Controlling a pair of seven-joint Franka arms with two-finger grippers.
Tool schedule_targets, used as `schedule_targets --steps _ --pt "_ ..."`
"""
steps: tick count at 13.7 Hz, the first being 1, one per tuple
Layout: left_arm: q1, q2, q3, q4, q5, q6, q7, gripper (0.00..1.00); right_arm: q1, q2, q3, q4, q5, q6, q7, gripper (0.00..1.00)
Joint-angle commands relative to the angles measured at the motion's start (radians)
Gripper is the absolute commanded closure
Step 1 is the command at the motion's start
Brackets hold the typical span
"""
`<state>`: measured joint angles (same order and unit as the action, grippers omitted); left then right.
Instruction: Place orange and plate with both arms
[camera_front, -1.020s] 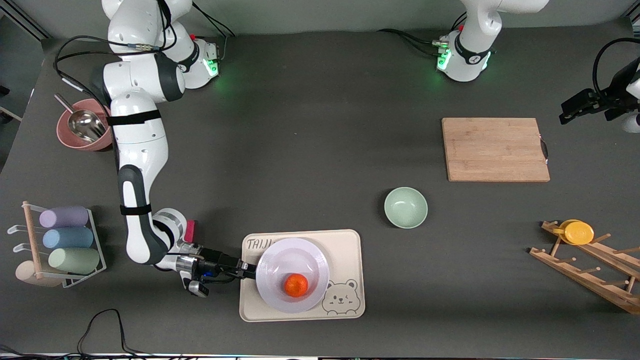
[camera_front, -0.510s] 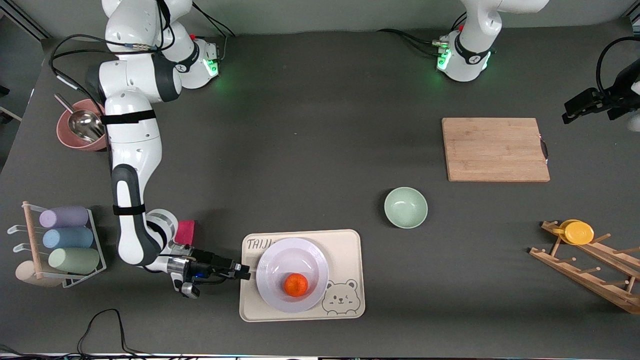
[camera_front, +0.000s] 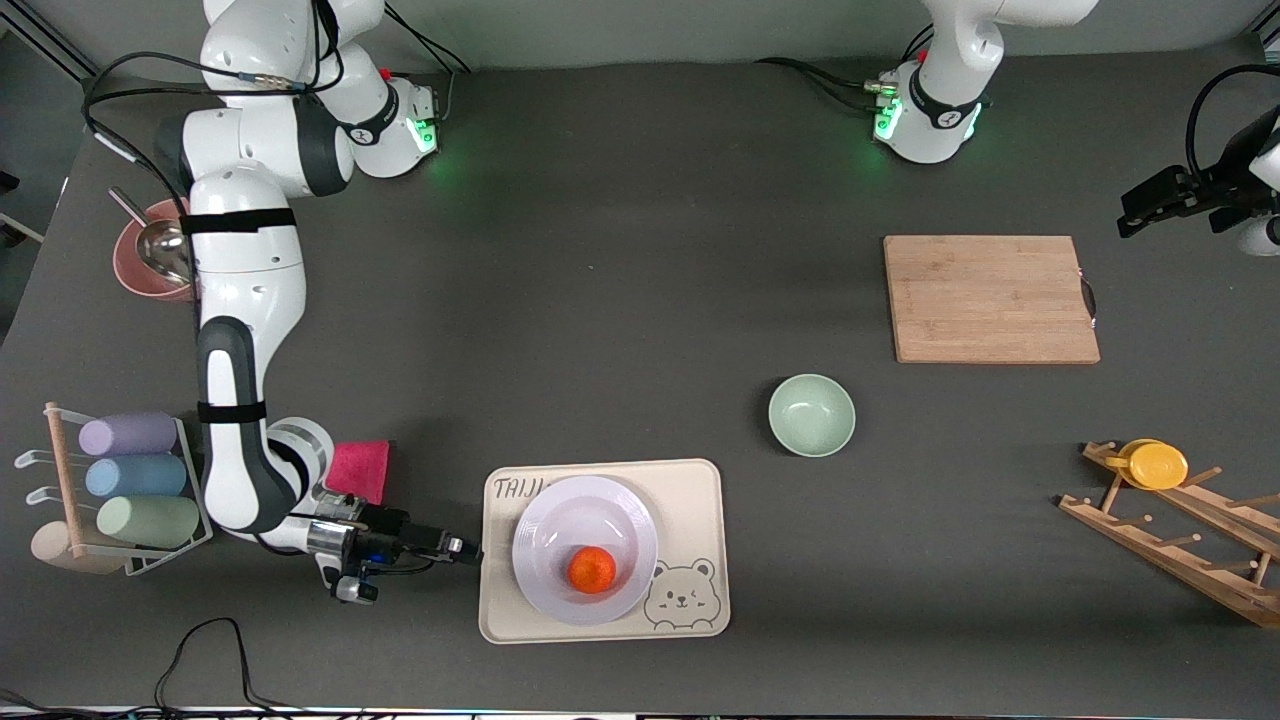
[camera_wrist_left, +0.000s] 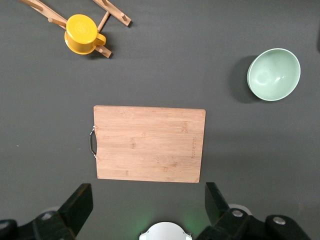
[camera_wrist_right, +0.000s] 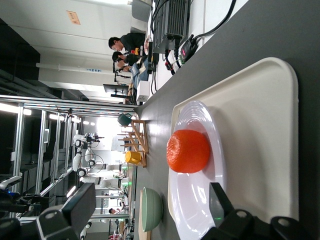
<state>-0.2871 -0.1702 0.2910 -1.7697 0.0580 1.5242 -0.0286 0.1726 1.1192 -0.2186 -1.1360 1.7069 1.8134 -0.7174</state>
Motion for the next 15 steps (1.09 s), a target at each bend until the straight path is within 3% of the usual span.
schedule_targets --steps 1,4,6,8,9,11,15 --pt "-0.014 -0.002 -0.019 0.021 0.014 -0.021 0.007 0.00 -0.016 -0.184 0.004 -0.169 -0.140 0.009 0.114 0.00" --pt "-0.015 -0.002 -0.023 0.021 0.014 -0.019 0.012 0.00 -0.045 -0.407 0.004 -0.336 -0.384 0.009 0.276 0.00" --pt "0.038 0.000 -0.062 0.021 0.014 -0.013 0.012 0.00 -0.057 -0.557 0.004 -0.404 -0.644 0.009 0.442 0.00" --pt "0.269 -0.002 -0.285 0.021 0.003 -0.016 0.044 0.00 -0.061 -0.709 0.004 -0.477 -0.861 -0.002 0.501 0.00" --pt "0.340 -0.003 -0.352 0.021 0.002 -0.016 0.062 0.00 -0.061 -0.786 0.005 -0.513 -1.017 -0.006 0.510 0.00" --pt "0.359 -0.006 -0.366 0.021 -0.001 -0.019 0.062 0.00 -0.064 -0.895 0.005 -0.525 -1.238 -0.078 0.512 0.00" --pt "0.347 -0.005 -0.363 0.015 -0.001 -0.018 0.062 0.00 -0.076 -1.039 0.010 -0.519 -1.542 -0.183 0.510 0.00"
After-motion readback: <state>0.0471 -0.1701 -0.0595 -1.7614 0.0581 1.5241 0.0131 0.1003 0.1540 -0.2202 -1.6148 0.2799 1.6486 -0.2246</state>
